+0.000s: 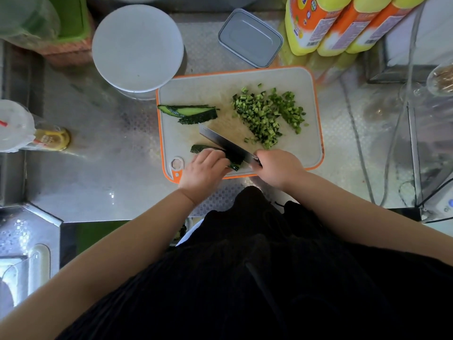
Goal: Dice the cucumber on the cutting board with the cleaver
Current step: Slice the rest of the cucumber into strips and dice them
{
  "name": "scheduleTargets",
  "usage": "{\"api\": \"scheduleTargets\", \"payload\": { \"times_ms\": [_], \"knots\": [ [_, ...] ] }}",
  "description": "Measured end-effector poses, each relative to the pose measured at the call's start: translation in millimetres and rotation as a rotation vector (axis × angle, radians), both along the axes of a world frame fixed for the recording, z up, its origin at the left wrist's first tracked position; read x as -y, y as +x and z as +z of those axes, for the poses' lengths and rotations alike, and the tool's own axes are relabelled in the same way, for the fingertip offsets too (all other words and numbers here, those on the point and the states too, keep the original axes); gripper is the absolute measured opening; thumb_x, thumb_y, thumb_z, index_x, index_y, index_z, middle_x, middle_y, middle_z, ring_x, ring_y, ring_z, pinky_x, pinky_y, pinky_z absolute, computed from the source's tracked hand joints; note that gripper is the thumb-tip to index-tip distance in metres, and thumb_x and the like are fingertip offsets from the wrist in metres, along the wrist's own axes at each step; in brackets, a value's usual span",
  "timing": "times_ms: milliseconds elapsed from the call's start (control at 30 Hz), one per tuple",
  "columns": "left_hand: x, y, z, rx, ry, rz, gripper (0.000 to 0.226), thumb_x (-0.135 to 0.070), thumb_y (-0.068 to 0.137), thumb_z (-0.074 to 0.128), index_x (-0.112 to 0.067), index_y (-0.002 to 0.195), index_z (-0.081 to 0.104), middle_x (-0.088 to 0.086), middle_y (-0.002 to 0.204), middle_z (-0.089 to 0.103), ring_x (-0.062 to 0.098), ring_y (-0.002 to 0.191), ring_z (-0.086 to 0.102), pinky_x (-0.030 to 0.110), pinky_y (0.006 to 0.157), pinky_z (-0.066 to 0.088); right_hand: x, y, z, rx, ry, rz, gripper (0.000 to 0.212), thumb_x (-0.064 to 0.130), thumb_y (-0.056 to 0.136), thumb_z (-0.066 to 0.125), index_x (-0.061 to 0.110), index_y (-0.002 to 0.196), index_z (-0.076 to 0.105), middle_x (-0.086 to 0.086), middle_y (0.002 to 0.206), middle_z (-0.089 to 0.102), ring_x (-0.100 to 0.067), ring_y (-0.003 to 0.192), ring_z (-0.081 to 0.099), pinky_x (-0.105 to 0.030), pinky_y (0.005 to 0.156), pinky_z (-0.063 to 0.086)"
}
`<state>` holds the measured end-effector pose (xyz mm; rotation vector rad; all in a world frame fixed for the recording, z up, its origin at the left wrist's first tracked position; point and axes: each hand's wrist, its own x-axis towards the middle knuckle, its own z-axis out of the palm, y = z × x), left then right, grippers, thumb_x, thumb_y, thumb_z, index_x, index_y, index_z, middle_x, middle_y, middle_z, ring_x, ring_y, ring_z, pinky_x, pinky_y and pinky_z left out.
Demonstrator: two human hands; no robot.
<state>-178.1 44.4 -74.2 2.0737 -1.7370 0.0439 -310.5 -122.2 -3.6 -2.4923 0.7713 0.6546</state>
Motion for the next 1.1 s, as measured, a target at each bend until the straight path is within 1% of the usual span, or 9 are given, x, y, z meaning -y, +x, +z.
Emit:
{"api": "scheduleTargets", "payload": {
  "times_ms": [100,233,367,533,633,733,867,1000,1100],
  "knots": [
    [6.7,-9.9,-7.9,-0.034,-0.048,0.089,0.015,-0.023,0.093,0.061,-0.010,0.092,0.069,0.006,0.098,0.065,0.025,0.096,0.053,0.037,0.081,0.050,-1.6,3.0,2.6,-0.046,0.000,0.004,0.022,0.030,0.098,0.043,0.017,0.081,0.045,0.001,0.067,0.045,-0.022,0.065,0.049,-0.030,0.049,0.031],
    [7.3,-13.2,-8.6,-0.067,-0.092,0.103,0.013,-0.017,0.093,0.062,-0.008,0.090,0.069,0.008,0.096,0.065,0.026,0.093,0.053,0.038,0.082,0.049,-1.5,5.0,6.2,-0.055,-0.004,0.016,0.020,0.025,0.098,0.040,0.015,0.081,0.045,0.000,0.067,0.045,-0.022,0.064,0.047,-0.030,0.049,0.030],
    [10.1,-17.0,-11.2,-0.150,-0.125,0.168,0.012,-0.014,0.092,0.063,-0.003,0.092,0.069,0.011,0.095,0.065,0.032,0.088,0.059,0.041,0.080,0.051,-1.1,6.1,6.9,-0.061,0.000,0.013,0.020,0.024,0.098,0.040,0.015,0.081,0.045,0.001,0.067,0.044,-0.022,0.065,0.048,-0.030,0.051,0.033],
    [10.6,-19.9,-16.6,-0.170,-0.144,0.198,0.009,-0.014,0.092,0.065,-0.005,0.092,0.068,0.011,0.095,0.064,0.034,0.089,0.058,0.042,0.080,0.051,-3.1,4.7,12.9,-0.014,-0.053,0.050,0.025,0.029,0.100,0.038,0.012,0.085,0.047,0.001,0.063,0.042,-0.021,0.058,0.045,-0.030,0.050,0.032],
    [10.4,-20.4,-17.8,-0.173,-0.135,0.213,0.008,-0.014,0.091,0.066,-0.006,0.091,0.068,0.011,0.095,0.064,0.034,0.090,0.057,0.042,0.079,0.050,-7.3,5.7,20.0,-0.032,-0.070,0.067,0.023,0.029,0.101,0.038,0.013,0.091,0.050,0.001,0.063,0.037,-0.026,0.065,0.046,-0.031,0.055,0.033],
    [11.0,-20.5,-18.2,-0.184,-0.129,0.222,0.009,-0.014,0.091,0.066,-0.006,0.092,0.068,0.011,0.095,0.064,0.034,0.091,0.057,0.042,0.080,0.050,-10.2,6.7,22.8,-0.059,-0.060,0.056,0.023,0.027,0.100,0.039,0.010,0.097,0.054,-0.001,0.068,0.041,-0.029,0.071,0.050,-0.032,0.057,0.034],
    [11.0,-18.5,-18.9,-0.199,-0.126,0.214,0.010,-0.014,0.092,0.065,-0.005,0.092,0.069,0.011,0.095,0.064,0.034,0.091,0.057,0.041,0.082,0.050,-11.7,12.2,25.2,-0.102,-0.050,0.053,0.010,0.016,0.097,0.044,0.014,0.087,0.046,0.001,0.065,0.037,-0.027,0.067,0.048,-0.029,0.050,0.028],
    [10.8,-18.8,-19.7,-0.214,-0.126,0.213,0.009,-0.013,0.091,0.066,-0.005,0.092,0.070,0.011,0.095,0.064,0.032,0.091,0.056,0.039,0.084,0.049,-12.3,18.0,30.1,-0.140,-0.050,0.083,0.013,0.010,0.097,0.044,0.014,0.084,0.041,-0.001,0.065,0.038,-0.020,0.060,0.041,-0.028,0.046,0.025],
    [10.4,-17.9,-19.7,-0.225,-0.124,0.208,0.009,-0.014,0.091,0.066,-0.005,0.092,0.070,0.011,0.096,0.065,0.032,0.093,0.056,0.039,0.085,0.049,-13.0,21.8,33.0,-0.164,-0.048,0.101,0.014,0.009,0.097,0.043,0.014,0.084,0.043,0.000,0.066,0.037,-0.022,0.065,0.045,-0.030,0.053,0.034]
  ]
}}
